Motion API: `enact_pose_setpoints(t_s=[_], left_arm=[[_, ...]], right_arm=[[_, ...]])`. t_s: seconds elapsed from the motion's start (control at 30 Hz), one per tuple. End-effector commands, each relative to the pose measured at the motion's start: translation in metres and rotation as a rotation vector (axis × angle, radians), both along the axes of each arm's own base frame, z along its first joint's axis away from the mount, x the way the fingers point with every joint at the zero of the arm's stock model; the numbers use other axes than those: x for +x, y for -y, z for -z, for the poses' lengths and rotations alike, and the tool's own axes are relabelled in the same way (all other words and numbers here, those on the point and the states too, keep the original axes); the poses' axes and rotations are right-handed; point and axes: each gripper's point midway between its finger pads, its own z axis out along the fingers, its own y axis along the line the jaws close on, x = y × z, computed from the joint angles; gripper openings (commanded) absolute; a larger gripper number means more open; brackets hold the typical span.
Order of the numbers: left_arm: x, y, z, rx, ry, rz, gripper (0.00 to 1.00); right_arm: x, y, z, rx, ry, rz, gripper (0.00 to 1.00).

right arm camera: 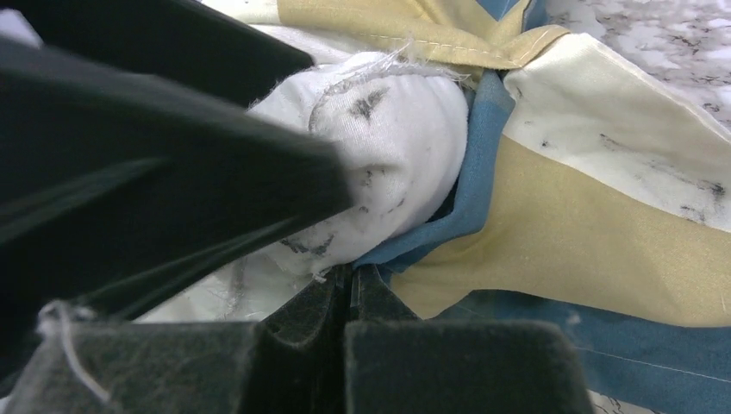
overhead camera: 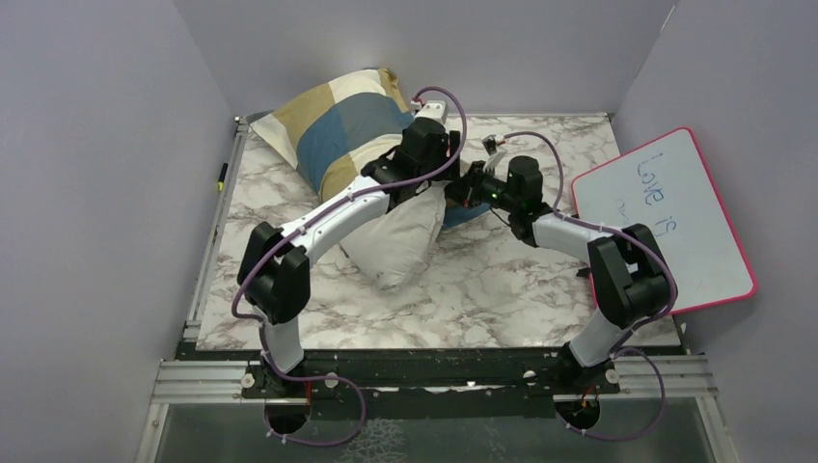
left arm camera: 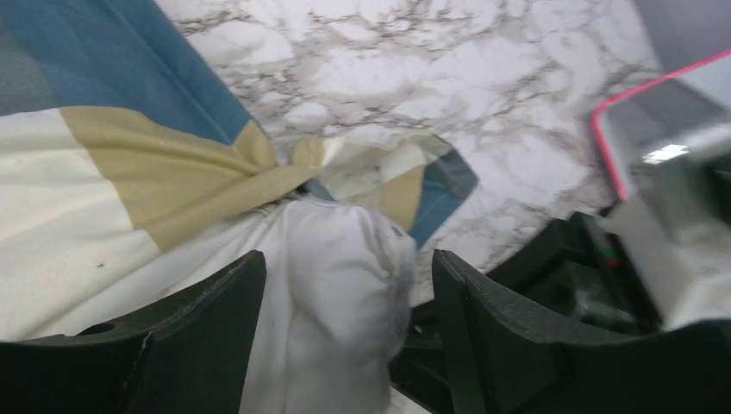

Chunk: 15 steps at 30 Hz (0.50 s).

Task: Put the pillow into the pillowcase
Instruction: Stuff the pillow into the pillowcase.

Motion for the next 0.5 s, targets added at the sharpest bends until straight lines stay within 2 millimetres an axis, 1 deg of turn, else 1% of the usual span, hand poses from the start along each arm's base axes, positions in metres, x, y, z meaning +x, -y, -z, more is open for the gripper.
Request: enact_pose_setpoints(t_s=[0.0,0.07,0.13,0.17,0.2,0.23,0.27,0.3,0.33,0.4,0.43,0.47], left_arm=[[0.019,-0.041,0.064,0.268,-0.057,-0.191,0.66],[0.017,-0.052,0.095,0.338,-0.091,-0.217,0.37],[0.014,-0.061,0.129,0.420,-0.120,-0.210,0.11],[0.010,-0.065,0.148,0.466,-0.142,-0.196,0.03],[0.008,-0.069,0.167,0.499,-0.167,-0.182,0.00],[0.003,-0.074,0.185,0.541,-0.188,-0.171,0.00],[-0.001,-0.076,0.204,0.565,-0.217,-0.155,0.00],[-0.005,-0.078,0.220,0.580,-0.249,-0.135,0.00],[-0.008,-0.080,0.233,0.599,-0.274,-0.124,0.00],[-0.012,-0.085,0.248,0.643,-0.296,-0.111,0.00],[-0.011,-0.088,0.254,0.663,-0.300,-0.110,0.00],[-0.010,-0.091,0.260,0.668,-0.311,-0.111,0.00]], right_arm=[[0.010,0.004,-0.043,0.035,0.140,0.053,0.00],[0.012,0.008,-0.043,0.028,0.137,0.082,0.00],[0.020,0.018,-0.044,0.025,0.123,0.146,0.00],[0.027,0.025,-0.047,0.036,0.117,0.184,0.00],[0.036,0.034,-0.054,0.064,0.112,0.222,0.00],[0.046,0.047,-0.064,0.111,0.104,0.264,0.00],[0.055,0.060,-0.079,0.179,0.102,0.291,0.00],[0.059,0.067,-0.101,0.241,0.144,0.273,0.00],[0.059,0.067,-0.123,0.271,0.198,0.239,0.00],[0.054,0.061,-0.158,0.242,0.312,0.171,0.00],[0.047,0.057,-0.171,0.235,0.362,0.136,0.00],[0.035,0.054,-0.182,0.246,0.412,0.098,0.00]])
